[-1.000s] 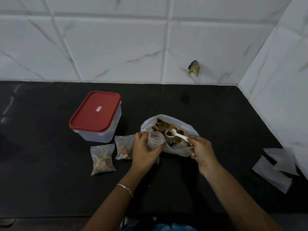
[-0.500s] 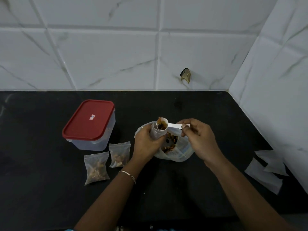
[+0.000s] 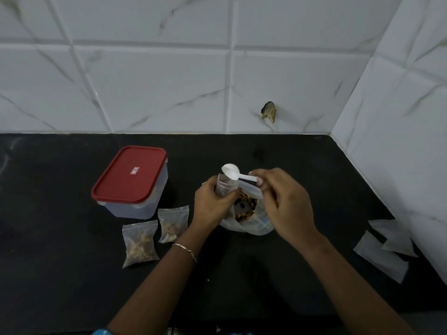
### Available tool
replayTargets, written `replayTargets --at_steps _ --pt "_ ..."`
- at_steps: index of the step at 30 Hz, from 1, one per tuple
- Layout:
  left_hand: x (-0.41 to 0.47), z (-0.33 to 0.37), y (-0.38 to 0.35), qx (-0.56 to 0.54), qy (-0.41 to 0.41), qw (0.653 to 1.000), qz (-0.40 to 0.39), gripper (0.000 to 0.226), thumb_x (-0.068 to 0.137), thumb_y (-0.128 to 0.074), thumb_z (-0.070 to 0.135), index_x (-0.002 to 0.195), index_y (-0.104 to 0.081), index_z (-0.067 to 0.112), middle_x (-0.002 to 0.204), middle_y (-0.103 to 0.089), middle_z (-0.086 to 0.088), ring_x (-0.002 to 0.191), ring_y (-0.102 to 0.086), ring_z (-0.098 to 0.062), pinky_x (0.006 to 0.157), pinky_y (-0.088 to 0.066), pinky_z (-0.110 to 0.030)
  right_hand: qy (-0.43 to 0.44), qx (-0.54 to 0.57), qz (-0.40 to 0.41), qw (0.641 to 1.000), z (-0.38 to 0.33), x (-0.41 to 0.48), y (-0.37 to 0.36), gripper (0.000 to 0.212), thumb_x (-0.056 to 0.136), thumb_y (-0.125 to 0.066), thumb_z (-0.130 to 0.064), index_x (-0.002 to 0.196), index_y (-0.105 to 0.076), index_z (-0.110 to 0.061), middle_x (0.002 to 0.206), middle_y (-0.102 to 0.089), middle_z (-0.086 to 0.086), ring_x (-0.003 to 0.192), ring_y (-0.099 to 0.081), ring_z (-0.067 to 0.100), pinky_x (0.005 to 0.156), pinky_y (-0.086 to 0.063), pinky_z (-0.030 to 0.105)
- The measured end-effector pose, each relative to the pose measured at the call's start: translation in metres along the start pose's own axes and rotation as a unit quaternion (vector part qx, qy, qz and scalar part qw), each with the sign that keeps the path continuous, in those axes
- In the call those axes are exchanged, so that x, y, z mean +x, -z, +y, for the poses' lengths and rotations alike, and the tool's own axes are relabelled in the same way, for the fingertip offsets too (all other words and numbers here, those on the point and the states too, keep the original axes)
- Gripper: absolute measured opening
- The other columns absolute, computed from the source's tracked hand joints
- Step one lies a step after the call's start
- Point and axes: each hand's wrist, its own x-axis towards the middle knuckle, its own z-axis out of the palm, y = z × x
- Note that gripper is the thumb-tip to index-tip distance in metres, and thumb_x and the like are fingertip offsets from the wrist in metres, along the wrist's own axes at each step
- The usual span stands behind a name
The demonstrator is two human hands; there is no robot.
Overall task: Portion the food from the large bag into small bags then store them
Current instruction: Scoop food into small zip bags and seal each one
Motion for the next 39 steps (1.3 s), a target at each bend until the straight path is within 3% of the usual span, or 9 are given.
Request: replayTargets --at_steps 6,11,14,18,22,26,30,33,39 --pt "-0.007 -0.006 0.005 0.001 0.024 1.0 0.003 0.03 0.079 -0.077 0.025 0.093 -0.055 0.04 0.095 -0.065 0.015 0.095 -0.062 -0.002 0.081 -0.054 -0.024 -0.404 0.315 0.009 0.859 0.014 -0.008 -0.003 0.026 0.099 -0.044 -0.009 0.104 -0.068 -0.018 0.08 -0.063 0.0 0.069 -0.055 0.0 0.07 -0.042 0.022" --pt "-0.021 -0.014 0.014 -0.024 0.033 0.999 0.032 0.027 0.082 -0.075 0.025 0.104 -0.06 0.025 0.094 -0.066 0.013 0.086 -0.062 0.009 0.067 -0.05 -0.009 -0.468 0.285 -0.039 0.836 0.03 -0.031 -0.009 0.023 0.096 -0.05 -0.009 0.091 -0.071 -0.019 0.088 -0.067 0.001 0.079 -0.058 0.008 0.073 -0.047 0.026" --pt "-0.025 -0.02 0.02 -0.037 0.063 0.997 0.034 0.025 0.082 -0.075 0.028 0.103 -0.061 0.023 0.095 -0.065 0.011 0.089 -0.064 0.003 0.07 -0.051 -0.015 -0.474 0.238 -0.09 0.843 0.041 -0.042 -0.018 0.022 0.094 -0.054 -0.013 0.093 -0.073 -0.023 0.094 -0.07 -0.001 0.092 -0.064 0.016 0.087 -0.053 0.04" --pt "-0.025 -0.024 0.029 -0.043 0.086 0.994 0.043 0.028 0.083 -0.073 0.03 0.106 -0.061 0.022 0.1 -0.066 0.007 0.093 -0.064 -0.004 0.075 -0.051 -0.022 -0.453 0.174 -0.129 0.865 0.05 -0.051 -0.02 0.021 0.094 -0.054 -0.017 0.101 -0.072 -0.024 0.098 -0.069 -0.007 0.091 -0.063 0.01 0.086 -0.053 0.036" --pt "-0.024 -0.023 0.038 -0.036 0.095 0.992 0.081 0.029 0.082 -0.074 0.034 0.106 -0.061 0.023 0.1 -0.066 0.008 0.093 -0.062 -0.004 0.076 -0.05 -0.024 -0.386 0.075 -0.17 0.904 0.054 -0.058 -0.019 0.021 0.096 -0.054 -0.024 0.111 -0.068 -0.025 0.089 -0.067 -0.009 0.073 -0.063 0.009 0.061 -0.048 0.026" --pt "-0.027 -0.021 0.041 -0.024 0.089 0.993 0.072 0.031 0.082 -0.073 0.035 0.108 -0.06 0.025 0.102 -0.065 0.008 0.094 -0.061 -0.004 0.075 -0.048 -0.023 -0.271 -0.102 -0.135 0.948 0.05 -0.065 -0.022 0.025 0.09 -0.061 -0.036 0.112 -0.066 -0.026 0.111 -0.055 -0.008 0.084 -0.058 0.009 0.062 -0.047 0.023" --pt "-0.029 -0.017 0.04 -0.02 0.072 0.996 0.051 0.028 0.081 -0.074 0.031 0.104 -0.06 0.024 0.102 -0.066 0.006 0.095 -0.063 -0.007 0.081 -0.052 -0.027 -0.158 -0.004 -0.08 0.984 0.019 -0.044 -0.025 0.025 0.09 -0.063 -0.029 0.115 -0.064 -0.028 0.116 -0.049 -0.011 0.101 -0.054 0.007 0.073 -0.045 0.015" --pt "-0.032 -0.012 0.039 -0.007 0.035 0.999 0.026 0.022 0.081 -0.075 0.025 0.097 -0.06 0.021 0.094 -0.066 0.004 0.087 -0.064 -0.006 0.072 -0.05 -0.019 -0.083 0.141 -0.164 0.973 -0.013 -0.013 -0.029 0.026 0.094 -0.058 -0.03 0.12 -0.063 -0.033 0.123 -0.046 -0.011 0.114 -0.048 0.005 0.088 -0.042 0.015" --pt "-0.033 -0.007 0.043 -0.02 0.001 1.0 -0.022 0.027 0.078 -0.078 0.017 0.097 -0.058 0.018 0.09 -0.067 0.003 0.081 -0.065 -0.001 0.067 -0.051 -0.015 -0.007 0.03 -0.319 0.947 -0.026 0.026 -0.039 0.012 0.092 -0.061 -0.032 0.104 -0.064 -0.03 0.121 -0.047 -0.007 0.112 -0.044 0.013 0.091 -0.043 0.031"
